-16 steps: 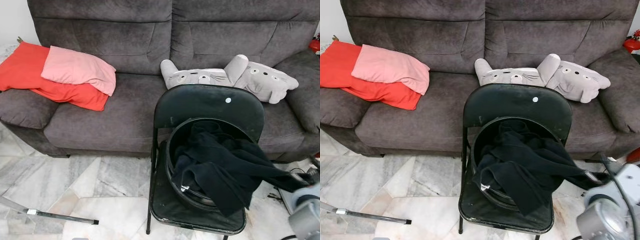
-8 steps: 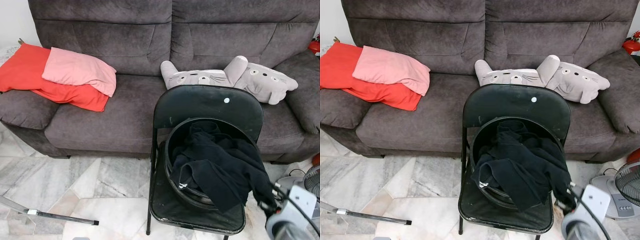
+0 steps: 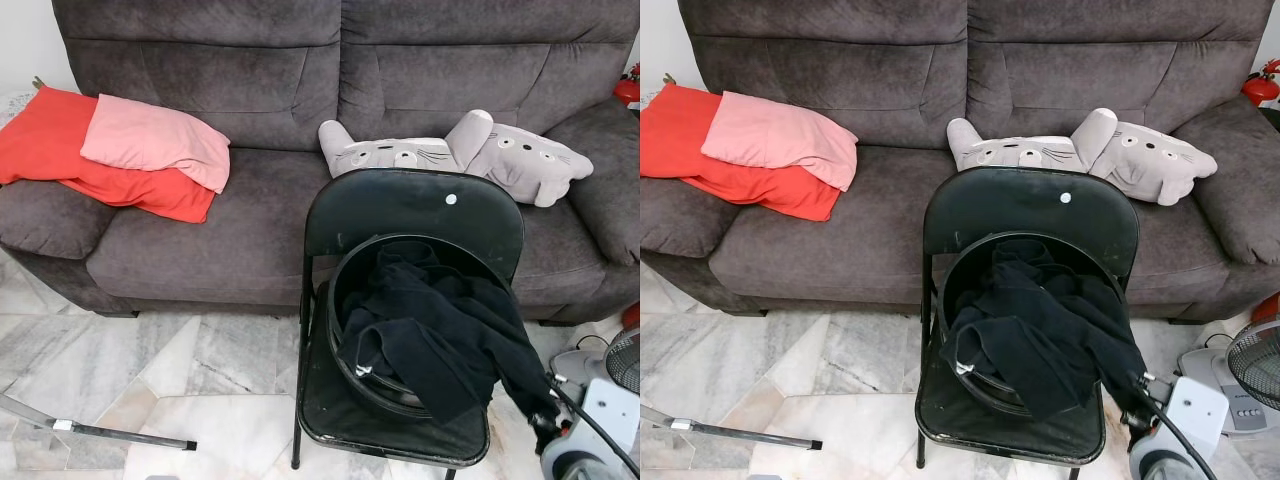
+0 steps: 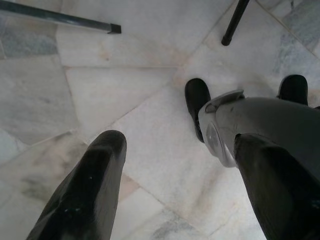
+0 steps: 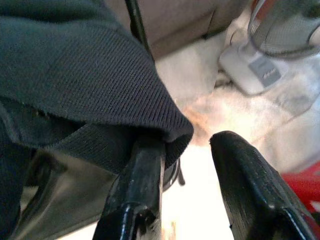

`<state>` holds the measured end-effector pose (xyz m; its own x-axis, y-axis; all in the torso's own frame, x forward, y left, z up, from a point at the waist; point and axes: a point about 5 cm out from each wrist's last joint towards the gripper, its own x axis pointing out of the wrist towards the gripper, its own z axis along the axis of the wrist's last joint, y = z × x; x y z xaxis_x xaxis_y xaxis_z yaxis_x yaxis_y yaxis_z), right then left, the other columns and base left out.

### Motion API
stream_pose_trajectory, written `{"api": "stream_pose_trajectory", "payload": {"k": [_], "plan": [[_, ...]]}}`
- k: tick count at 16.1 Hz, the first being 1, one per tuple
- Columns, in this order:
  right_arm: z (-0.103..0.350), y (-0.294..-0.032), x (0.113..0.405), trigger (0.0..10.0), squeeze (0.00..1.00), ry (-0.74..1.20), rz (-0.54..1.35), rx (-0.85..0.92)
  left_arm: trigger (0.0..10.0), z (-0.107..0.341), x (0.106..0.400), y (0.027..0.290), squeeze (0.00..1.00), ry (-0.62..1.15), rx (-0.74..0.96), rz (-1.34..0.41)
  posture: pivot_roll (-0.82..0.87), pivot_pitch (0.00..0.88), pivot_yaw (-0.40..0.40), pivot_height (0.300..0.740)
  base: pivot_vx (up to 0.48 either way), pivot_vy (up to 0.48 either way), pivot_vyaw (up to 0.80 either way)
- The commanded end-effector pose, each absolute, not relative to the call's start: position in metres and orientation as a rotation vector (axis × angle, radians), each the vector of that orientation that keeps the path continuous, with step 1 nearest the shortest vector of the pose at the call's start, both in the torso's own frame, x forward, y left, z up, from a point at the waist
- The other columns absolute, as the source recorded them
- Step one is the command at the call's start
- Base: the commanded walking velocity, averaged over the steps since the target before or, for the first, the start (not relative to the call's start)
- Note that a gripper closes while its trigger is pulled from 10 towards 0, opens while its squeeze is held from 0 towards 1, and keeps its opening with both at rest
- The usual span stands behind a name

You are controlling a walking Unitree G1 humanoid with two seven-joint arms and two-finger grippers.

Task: Hang hanger

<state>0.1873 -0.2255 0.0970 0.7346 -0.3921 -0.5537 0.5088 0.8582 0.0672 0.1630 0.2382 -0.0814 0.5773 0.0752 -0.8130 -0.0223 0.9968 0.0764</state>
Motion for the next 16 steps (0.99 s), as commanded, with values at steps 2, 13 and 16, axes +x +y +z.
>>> {"api": "stream_pose_trajectory", "payload": {"k": [2,13,16], "plan": [[0.098,-0.229,0.190,10.0,0.00,0.499,-0.517,0.233,10.0,-0.086,0.151,0.241,0.00,1.010,0.071,0.055,-0.24,0.220,0.012,0.740,0.000,0.000,0.00],[0.091,-0.222,0.210,10.0,0.00,0.484,-0.353,0.127,10.0,-0.086,0.151,0.240,0.00,1.013,0.072,0.045,-0.23,0.224,0.019,0.740,0.000,0.000,0.00],[0.098,-0.229,0.213,10.0,0.00,0.421,-0.368,0.008,10.0,-0.086,0.152,0.241,0.00,1.012,0.075,0.045,-0.23,0.226,0.023,0.740,0.000,0.000,0.00]]}}
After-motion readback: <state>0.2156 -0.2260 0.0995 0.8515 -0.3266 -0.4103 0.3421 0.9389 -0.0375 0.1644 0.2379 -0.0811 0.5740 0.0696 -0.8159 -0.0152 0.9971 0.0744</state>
